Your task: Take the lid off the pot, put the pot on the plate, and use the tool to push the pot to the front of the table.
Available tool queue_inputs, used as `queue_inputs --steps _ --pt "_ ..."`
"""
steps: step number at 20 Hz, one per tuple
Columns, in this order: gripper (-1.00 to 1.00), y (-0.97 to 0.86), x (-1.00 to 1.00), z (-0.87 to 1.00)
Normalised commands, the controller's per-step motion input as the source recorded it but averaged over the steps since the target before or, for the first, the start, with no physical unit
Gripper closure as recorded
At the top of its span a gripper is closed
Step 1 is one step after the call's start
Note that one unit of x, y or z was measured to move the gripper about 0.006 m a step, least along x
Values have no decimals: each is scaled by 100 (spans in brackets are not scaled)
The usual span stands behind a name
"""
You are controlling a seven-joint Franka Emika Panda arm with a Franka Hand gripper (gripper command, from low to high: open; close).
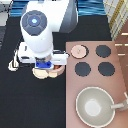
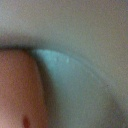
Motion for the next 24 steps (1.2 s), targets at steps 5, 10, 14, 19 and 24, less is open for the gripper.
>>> queue_inputs --steps 5,10,14,19,24 --pt "100 -7 -100 -63" --pt "100 -51 -91 -55" --pt "100 -80 -72 -37" --pt "100 -89 -56 -24" --pt "100 -86 -25 -37"
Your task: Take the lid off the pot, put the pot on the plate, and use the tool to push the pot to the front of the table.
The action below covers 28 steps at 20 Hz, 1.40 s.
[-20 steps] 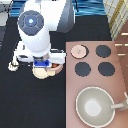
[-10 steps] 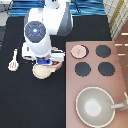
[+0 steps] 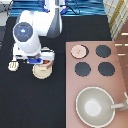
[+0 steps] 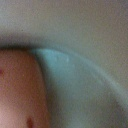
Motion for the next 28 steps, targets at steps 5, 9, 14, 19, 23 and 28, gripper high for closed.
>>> queue_inputs --steps 5,9,14,19,23,28 --pt "100 -30 41 -43" --pt "100 12 14 -25" --pt "100 35 -4 3" --pt "100 15 -7 25" --pt "100 -40 13 8" --pt "100 -39 6 -9"
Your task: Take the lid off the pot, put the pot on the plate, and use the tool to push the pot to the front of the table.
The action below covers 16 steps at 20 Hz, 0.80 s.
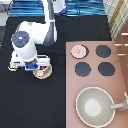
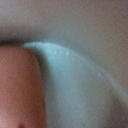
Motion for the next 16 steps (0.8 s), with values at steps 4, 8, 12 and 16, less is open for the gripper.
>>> queue_inputs --steps 4,8,12,16 --pt "100 -2 9 -11" --pt "100 1 21 -2" --pt "100 24 21 0" --pt "-100 0 -1 0"
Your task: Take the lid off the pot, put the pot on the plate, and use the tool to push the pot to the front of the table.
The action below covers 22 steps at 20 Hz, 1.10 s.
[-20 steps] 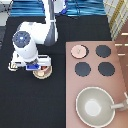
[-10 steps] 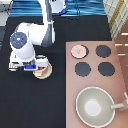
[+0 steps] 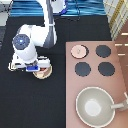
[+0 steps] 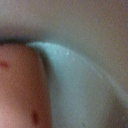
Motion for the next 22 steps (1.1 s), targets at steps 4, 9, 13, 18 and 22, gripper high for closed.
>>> queue_inputs --steps 4,9,13,18,22 --pt "-100 0 -25 34" --pt "-100 -11 -41 65" --pt "-100 -32 -58 75" --pt "-100 -46 -54 67" --pt "-100 -58 -38 43"
